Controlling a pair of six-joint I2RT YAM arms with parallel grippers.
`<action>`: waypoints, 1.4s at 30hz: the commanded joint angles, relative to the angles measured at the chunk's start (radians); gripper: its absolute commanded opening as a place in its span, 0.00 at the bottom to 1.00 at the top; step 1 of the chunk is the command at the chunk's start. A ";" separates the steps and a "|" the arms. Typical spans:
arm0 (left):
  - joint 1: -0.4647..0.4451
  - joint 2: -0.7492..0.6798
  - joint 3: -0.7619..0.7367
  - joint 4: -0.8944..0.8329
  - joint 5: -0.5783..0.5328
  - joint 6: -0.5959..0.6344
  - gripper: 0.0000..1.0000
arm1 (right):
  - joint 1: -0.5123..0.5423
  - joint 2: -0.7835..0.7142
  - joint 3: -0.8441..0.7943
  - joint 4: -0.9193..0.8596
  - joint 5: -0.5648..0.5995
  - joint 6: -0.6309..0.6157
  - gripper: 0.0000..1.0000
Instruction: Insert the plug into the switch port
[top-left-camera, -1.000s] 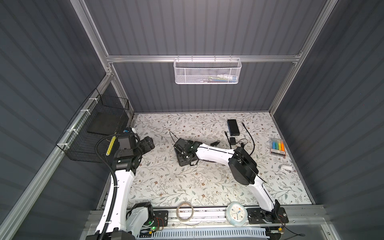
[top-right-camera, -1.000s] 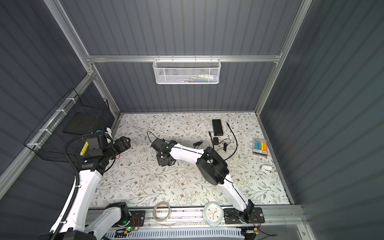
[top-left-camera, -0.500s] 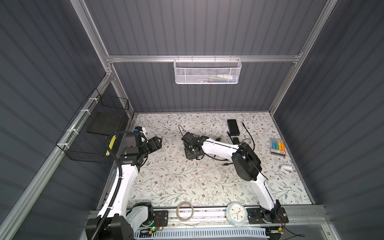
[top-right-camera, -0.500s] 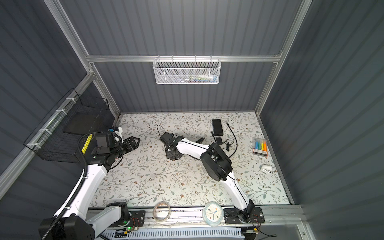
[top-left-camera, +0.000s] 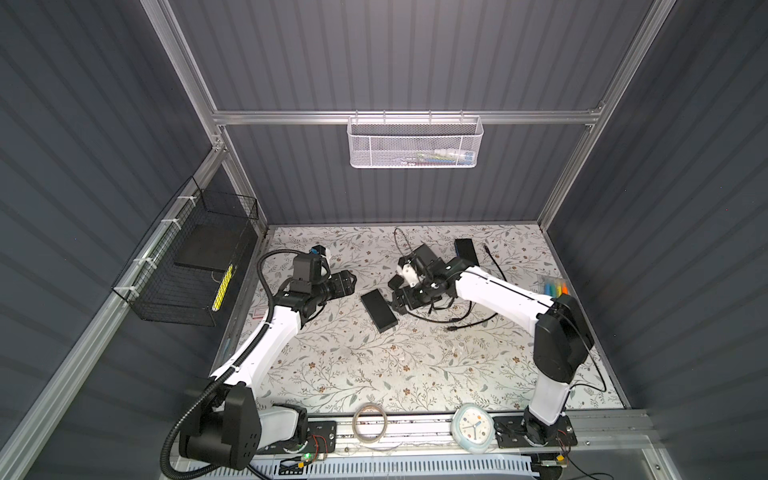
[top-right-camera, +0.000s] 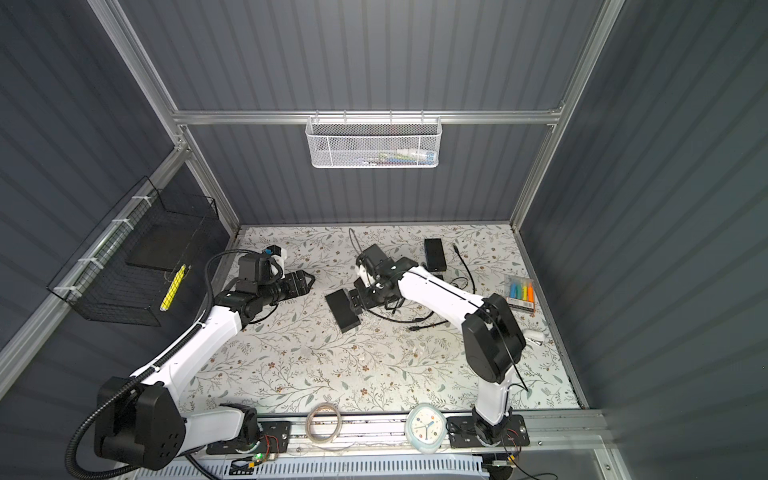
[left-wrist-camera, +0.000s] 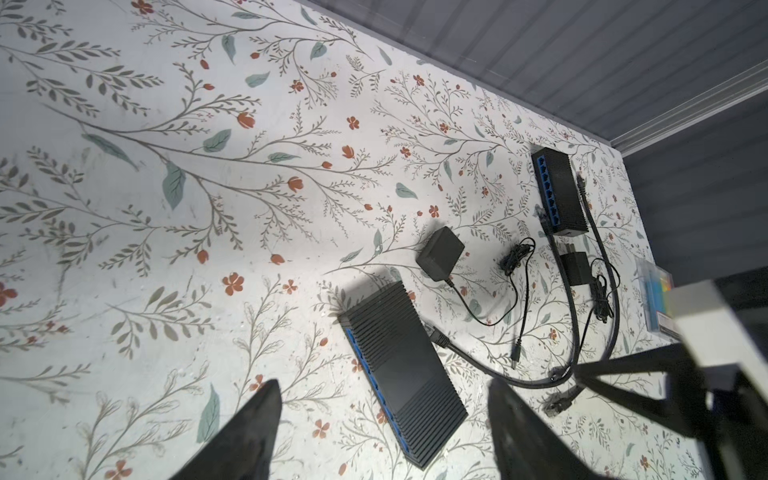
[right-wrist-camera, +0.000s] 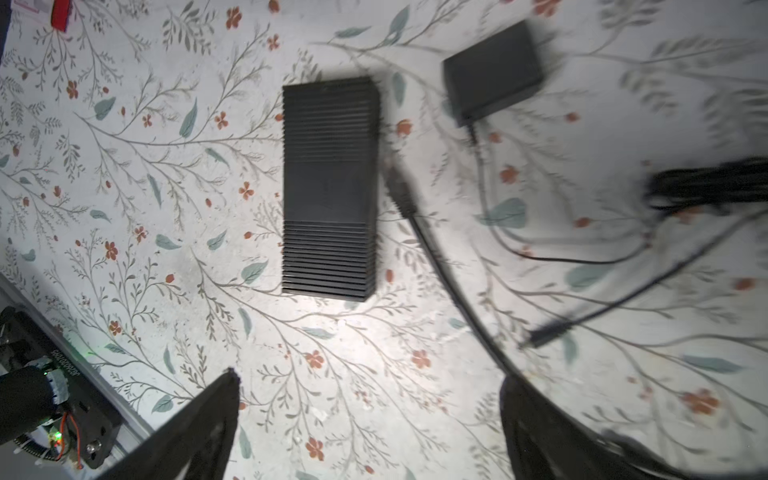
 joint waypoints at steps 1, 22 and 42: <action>-0.031 0.012 0.012 0.009 -0.019 -0.010 0.78 | -0.057 -0.001 -0.057 -0.083 0.134 -0.110 0.96; -0.207 0.052 -0.020 -0.017 -0.194 0.059 0.78 | -0.164 0.027 -0.303 0.370 0.325 -1.055 0.81; -0.201 -0.076 -0.130 -0.022 -0.208 0.121 0.81 | -0.165 0.137 -0.191 0.207 0.167 -1.354 0.74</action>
